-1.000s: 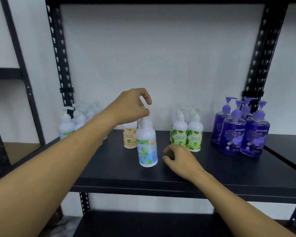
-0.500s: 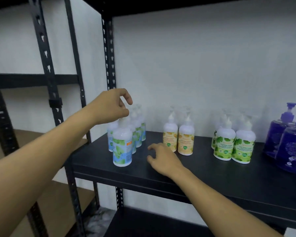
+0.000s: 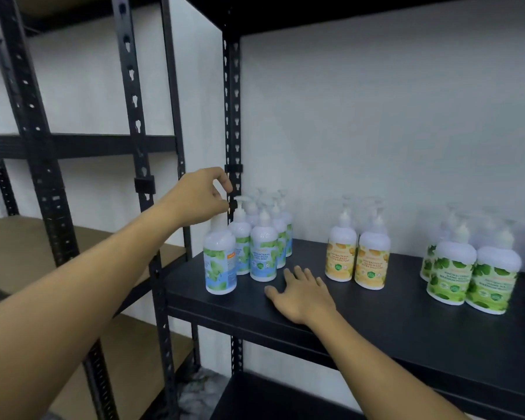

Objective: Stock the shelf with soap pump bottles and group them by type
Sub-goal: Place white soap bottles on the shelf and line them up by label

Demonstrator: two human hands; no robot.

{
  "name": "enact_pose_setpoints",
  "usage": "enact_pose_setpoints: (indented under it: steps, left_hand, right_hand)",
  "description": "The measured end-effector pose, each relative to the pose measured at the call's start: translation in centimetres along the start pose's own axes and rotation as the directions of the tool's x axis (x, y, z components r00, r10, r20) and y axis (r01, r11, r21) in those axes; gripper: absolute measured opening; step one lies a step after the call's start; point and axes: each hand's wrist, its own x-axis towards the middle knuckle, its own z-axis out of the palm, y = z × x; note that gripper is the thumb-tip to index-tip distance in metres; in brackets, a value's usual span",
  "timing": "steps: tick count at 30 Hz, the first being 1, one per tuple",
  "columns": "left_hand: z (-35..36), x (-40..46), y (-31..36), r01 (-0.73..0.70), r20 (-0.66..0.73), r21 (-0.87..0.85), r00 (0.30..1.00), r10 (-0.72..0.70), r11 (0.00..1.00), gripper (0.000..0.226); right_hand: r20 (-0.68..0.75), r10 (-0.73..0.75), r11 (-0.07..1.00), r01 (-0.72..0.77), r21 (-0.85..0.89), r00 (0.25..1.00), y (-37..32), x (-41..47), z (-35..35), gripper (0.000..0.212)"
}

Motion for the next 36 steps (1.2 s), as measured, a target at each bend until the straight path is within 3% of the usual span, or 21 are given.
enact_pose_setpoints:
  steps: [17,27,32,36]
  left_hand:
    - [1.8,1.6,-1.3,0.069,-0.023,0.031,0.997,-0.068,0.997,0.024]
    - [3.4,0.5,-1.7,0.095,-0.133,-0.168,0.984,-0.118,0.981,0.02]
    - [6.5,-3.9,-4.2,0.055,-0.331,-0.523,0.906,-0.262,0.851,0.041]
    - [10.9,-7.4,-7.3,0.083,-0.261,-0.578,0.924,-0.281,0.812,0.081]
  right_hand:
    - [0.004,0.003,1.0,-0.003,-0.007,1.0,-0.1,-0.2,-0.1,0.081]
    - [0.003,0.005,1.0,-0.005,-0.012,1.0,-0.1,-0.2,-0.1,0.08]
    - [0.0,0.0,1.0,0.0,-0.005,1.0,-0.1,-0.2,-0.1,0.08]
    - [-0.011,-0.002,1.0,0.001,-0.005,1.0,-0.1,-0.3,0.0,0.08]
